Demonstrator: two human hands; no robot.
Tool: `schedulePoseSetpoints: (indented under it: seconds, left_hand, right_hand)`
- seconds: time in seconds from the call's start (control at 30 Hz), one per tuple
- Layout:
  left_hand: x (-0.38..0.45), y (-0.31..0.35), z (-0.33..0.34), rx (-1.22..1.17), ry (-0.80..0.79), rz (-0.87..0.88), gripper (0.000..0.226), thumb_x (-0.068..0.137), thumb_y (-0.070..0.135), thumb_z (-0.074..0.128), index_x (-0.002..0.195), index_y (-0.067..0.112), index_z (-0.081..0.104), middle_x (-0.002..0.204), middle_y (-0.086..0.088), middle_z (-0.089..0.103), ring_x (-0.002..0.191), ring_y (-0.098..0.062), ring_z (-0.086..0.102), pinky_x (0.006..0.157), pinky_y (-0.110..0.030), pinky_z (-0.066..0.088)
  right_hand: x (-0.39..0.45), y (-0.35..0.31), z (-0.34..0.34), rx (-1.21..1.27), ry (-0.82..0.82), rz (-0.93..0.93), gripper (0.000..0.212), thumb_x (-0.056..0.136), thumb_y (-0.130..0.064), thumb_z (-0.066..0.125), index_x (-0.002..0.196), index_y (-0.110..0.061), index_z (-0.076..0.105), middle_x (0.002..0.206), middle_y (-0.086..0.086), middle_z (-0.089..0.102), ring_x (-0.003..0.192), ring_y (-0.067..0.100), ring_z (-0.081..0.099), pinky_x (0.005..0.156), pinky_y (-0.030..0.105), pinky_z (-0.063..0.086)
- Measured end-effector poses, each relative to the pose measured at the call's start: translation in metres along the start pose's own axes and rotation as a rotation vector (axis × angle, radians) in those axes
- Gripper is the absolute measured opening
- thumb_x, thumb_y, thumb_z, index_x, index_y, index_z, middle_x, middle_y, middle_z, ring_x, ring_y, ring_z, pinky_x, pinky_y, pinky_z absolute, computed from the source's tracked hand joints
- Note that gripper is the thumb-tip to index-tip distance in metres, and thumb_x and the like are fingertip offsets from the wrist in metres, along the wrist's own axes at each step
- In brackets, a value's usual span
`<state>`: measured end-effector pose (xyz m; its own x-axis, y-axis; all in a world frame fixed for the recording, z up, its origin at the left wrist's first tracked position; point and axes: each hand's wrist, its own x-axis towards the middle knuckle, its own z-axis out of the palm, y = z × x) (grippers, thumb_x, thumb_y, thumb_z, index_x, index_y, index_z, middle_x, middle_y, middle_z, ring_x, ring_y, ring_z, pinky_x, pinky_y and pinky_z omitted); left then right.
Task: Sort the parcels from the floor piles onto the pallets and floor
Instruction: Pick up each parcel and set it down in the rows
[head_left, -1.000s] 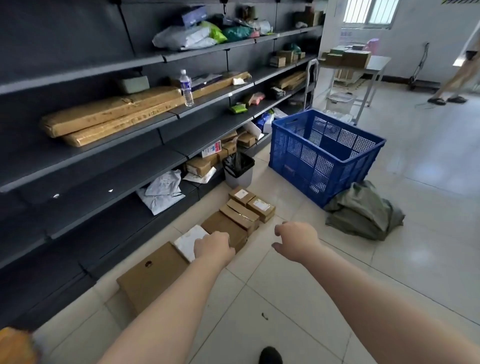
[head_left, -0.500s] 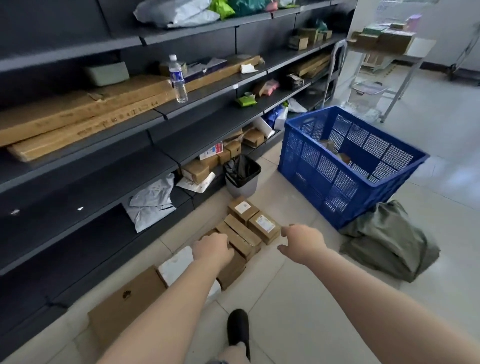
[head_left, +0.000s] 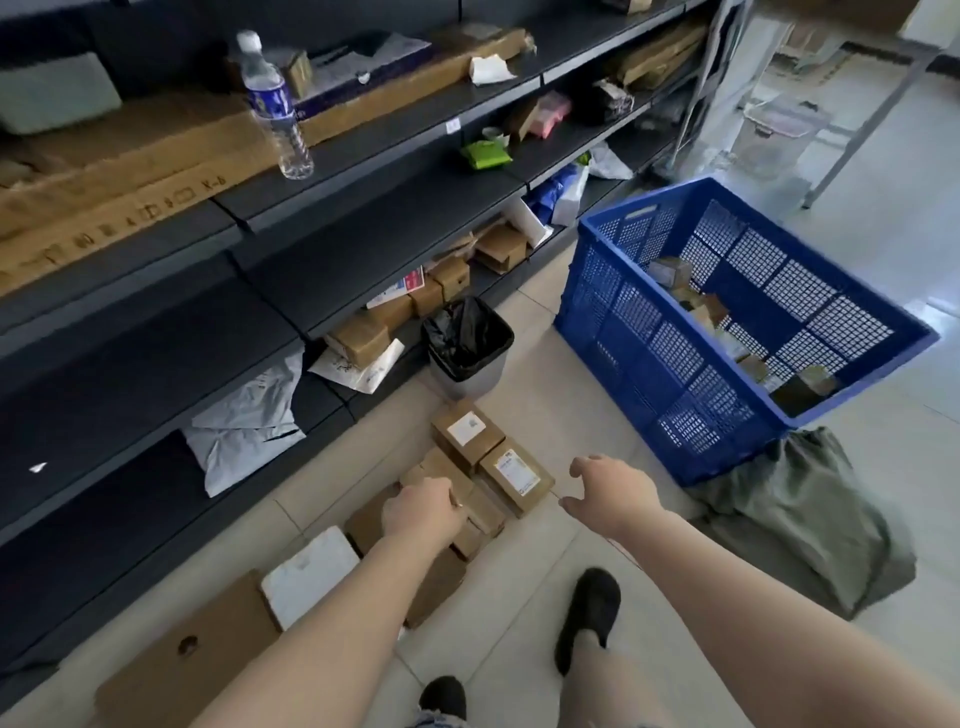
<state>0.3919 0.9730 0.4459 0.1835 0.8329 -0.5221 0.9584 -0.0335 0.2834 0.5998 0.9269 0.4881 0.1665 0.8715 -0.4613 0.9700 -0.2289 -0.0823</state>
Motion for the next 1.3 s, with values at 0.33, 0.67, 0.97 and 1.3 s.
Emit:
schedulePoseSetpoints:
  seconds: [0.33,0.67,0.97,1.3]
  left_hand:
    - [0.17,0.074,0.084,-0.308,-0.141,-0.35,0.011,0.091,0.034,0.05,0.099,0.027,0.053,0.109,0.005,0.061,0.097,-0.018,0.058,0.074,-0.026,0.047]
    - [0.361,0.068,0.271,-0.581,-0.264,-0.579,0.033,0.092,0.032,0.053,0.122,0.017,0.051,0.124,0.0,0.057,0.108,-0.017,0.055,0.084,-0.025,0.043]
    - [0.493,0.037,0.448,-0.892,-0.219,-0.78,0.05,0.087,0.025,0.063,0.132,0.009,0.046,0.128,-0.009,0.059,0.113,-0.028,0.057,0.086,-0.027,0.043]
    - [0.456,0.072,0.434,-1.324,0.031,-0.847,0.058,0.08,0.014,0.071,0.133,0.022,0.046,0.126,0.003,0.057,0.107,-0.014,0.056,0.087,-0.024,0.041]
  right_hand:
    - [0.23,0.091,0.049,0.037,-0.287,-0.159,0.055,0.089,-0.047,0.052,0.136,-0.022,0.039,0.13,-0.002,0.049,0.117,0.019,0.051,0.083,0.036,0.053]
    - [0.426,0.145,0.236,0.316,-0.497,0.099,0.062,0.085,-0.043,0.062,0.137,-0.018,0.039,0.132,0.002,0.048,0.118,0.02,0.052,0.09,0.027,0.044]
    - [0.529,0.152,0.45,0.445,-0.499,0.181,0.075,0.077,-0.036,0.073,0.138,-0.016,0.034,0.133,0.003,0.047,0.122,0.025,0.049,0.096,0.036,0.045]
    - [0.475,0.154,0.429,0.801,-0.274,0.401,0.054,0.071,-0.02,0.08,0.114,-0.021,0.047,0.111,-0.001,0.061,0.101,0.02,0.06,0.083,0.032,0.049]
